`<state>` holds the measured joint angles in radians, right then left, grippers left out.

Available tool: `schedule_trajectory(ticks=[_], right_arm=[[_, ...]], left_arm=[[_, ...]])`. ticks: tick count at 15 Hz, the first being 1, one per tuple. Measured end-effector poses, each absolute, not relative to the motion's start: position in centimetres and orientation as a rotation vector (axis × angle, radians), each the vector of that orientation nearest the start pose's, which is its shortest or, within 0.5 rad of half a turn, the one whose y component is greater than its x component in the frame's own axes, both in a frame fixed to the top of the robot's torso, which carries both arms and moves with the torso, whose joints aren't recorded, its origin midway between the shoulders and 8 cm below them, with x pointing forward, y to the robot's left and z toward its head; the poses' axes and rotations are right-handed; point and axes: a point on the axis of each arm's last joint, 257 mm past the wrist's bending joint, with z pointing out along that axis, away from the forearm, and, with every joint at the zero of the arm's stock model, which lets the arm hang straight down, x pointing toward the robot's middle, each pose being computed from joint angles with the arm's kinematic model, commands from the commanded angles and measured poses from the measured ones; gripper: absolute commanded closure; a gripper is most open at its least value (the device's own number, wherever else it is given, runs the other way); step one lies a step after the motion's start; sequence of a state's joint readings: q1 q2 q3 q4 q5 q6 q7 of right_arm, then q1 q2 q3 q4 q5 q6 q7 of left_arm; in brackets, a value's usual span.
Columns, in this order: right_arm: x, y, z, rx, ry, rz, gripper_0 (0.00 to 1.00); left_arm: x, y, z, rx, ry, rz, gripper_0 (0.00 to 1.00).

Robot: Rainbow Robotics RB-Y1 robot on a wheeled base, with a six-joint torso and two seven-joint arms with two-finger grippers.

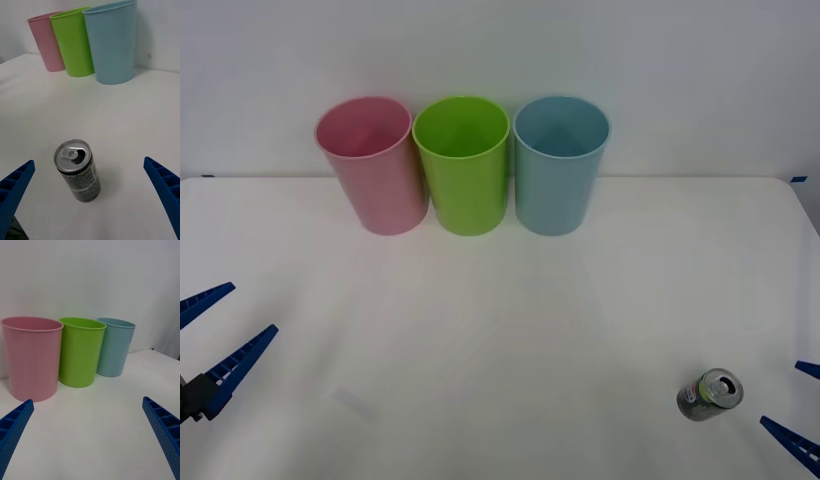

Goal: Grasp the object on the table and drop it into the matching bin: aluminum can to the light blue bin, PET bottle to the pink bin.

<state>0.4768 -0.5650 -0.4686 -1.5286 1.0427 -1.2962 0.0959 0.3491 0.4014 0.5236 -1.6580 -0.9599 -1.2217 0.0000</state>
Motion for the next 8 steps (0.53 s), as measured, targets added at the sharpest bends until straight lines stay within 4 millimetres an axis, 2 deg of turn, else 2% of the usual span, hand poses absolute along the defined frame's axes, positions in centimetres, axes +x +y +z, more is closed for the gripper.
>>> schedule_trajectory(ticks=[2, 8], right_arm=[[27.7, -36.3, -27.5, -0.648, 1.767, 0.540, 0.00], [26.5, -35.3, -30.8, -0.652, 1.813, 0.614, 0.00]], left_arm=[[34.2, 33.0, -16.9, 0.465, 1.441, -0.567, 0.00], [34.2, 33.0, -16.9, 0.465, 1.441, -0.567, 0.00]])
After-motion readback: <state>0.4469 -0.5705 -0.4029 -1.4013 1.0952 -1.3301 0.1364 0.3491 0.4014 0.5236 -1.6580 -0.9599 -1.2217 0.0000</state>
